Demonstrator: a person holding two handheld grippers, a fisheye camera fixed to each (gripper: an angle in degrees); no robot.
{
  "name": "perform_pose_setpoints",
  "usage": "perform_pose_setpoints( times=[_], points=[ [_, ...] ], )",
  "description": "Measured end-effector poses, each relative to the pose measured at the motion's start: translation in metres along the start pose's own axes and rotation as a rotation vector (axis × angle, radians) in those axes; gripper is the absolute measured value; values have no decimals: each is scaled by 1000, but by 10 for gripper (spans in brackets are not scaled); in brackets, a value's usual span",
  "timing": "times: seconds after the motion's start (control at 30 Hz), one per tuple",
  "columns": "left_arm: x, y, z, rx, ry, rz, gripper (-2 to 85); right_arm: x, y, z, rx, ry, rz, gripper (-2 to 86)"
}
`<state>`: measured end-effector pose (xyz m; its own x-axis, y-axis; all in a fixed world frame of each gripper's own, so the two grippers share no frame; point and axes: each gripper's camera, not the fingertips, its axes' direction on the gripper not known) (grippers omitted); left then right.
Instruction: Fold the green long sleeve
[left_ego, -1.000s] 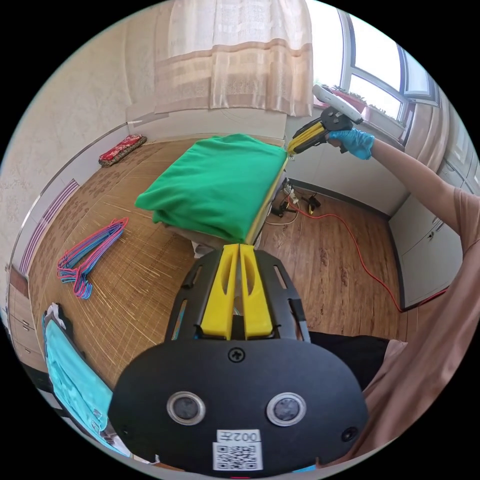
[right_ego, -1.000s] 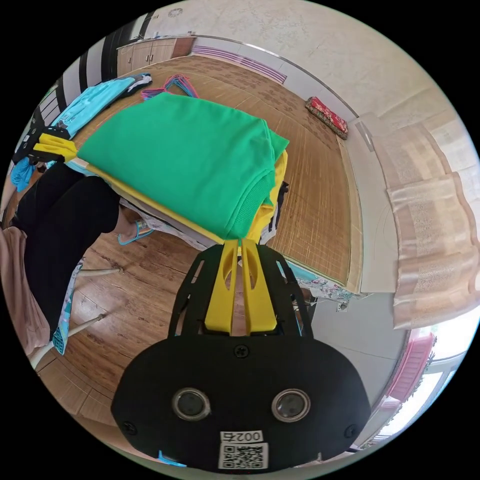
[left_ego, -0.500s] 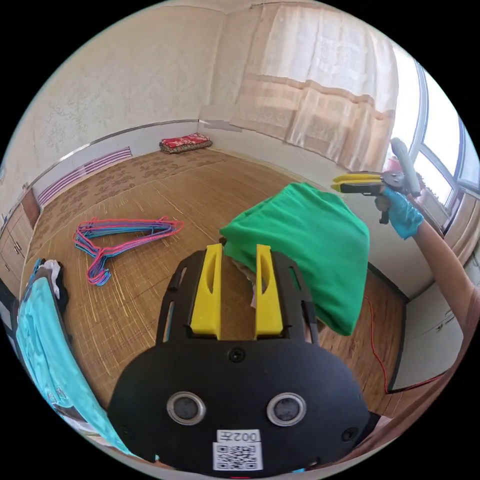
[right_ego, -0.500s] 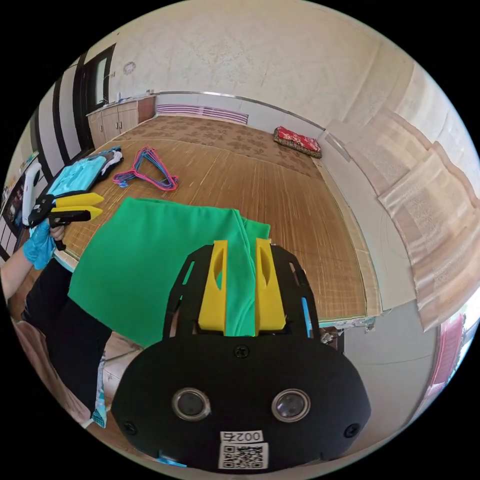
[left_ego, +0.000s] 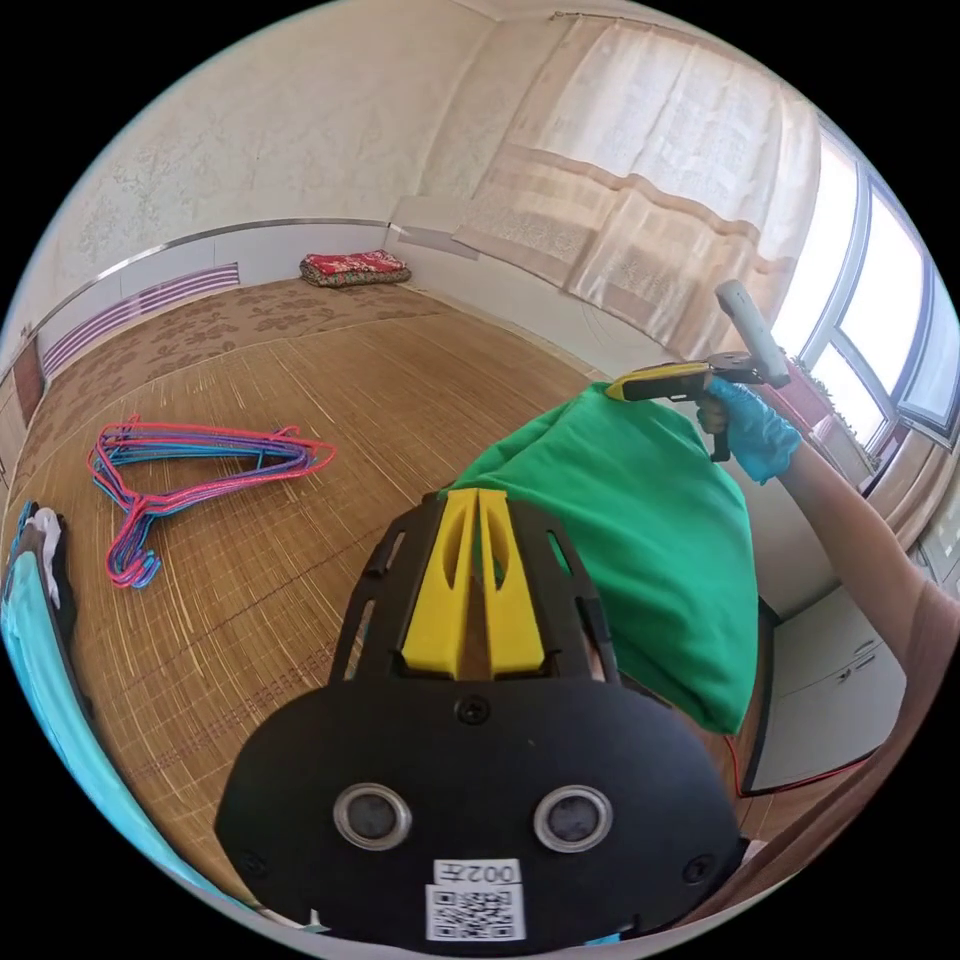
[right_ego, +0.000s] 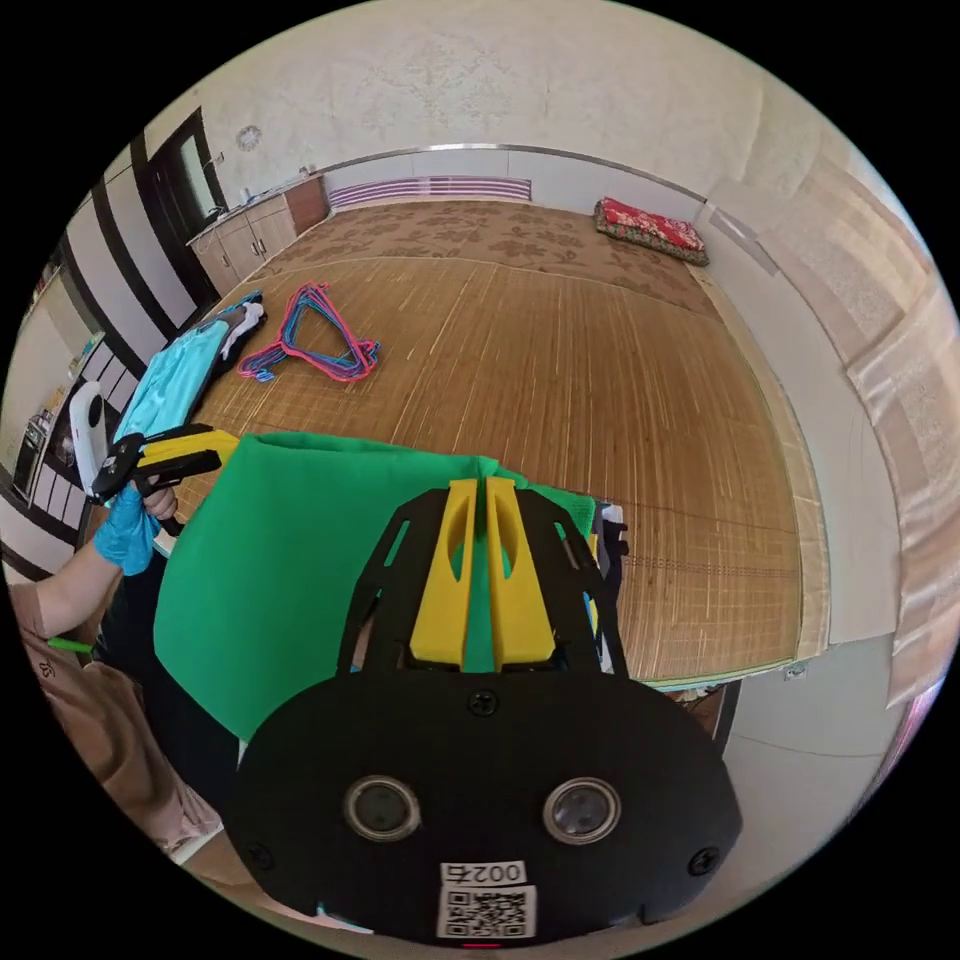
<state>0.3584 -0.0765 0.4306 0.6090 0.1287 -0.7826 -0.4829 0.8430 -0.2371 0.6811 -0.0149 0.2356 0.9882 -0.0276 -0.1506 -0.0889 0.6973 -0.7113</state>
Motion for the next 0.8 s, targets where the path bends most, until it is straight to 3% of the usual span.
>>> perform_pose_setpoints(
  times=[0.13, 0.27, 0.43, 0.63, 0.8],
  points=[
    [-3, -5, -11, 35, -53, 32, -7, -25, 4, -8, 96, 187, -70, -7],
    [-11, -8, -18, 55, 16, 1, 9, -43, 3, -1, 78, 270, -124, -8],
    [-20, -13, -15, 34, 5, -69, 69, -48, 2, -5, 116, 253, -101, -8],
    [-26, -19, -4, 26, 87, -100, 5, -52, 6, -14, 193, 226, -81, -8],
    [-29, -19, -4, 21, 85, -119, 6, -57, 11, -22, 263, 218, -79, -8]
  ],
)
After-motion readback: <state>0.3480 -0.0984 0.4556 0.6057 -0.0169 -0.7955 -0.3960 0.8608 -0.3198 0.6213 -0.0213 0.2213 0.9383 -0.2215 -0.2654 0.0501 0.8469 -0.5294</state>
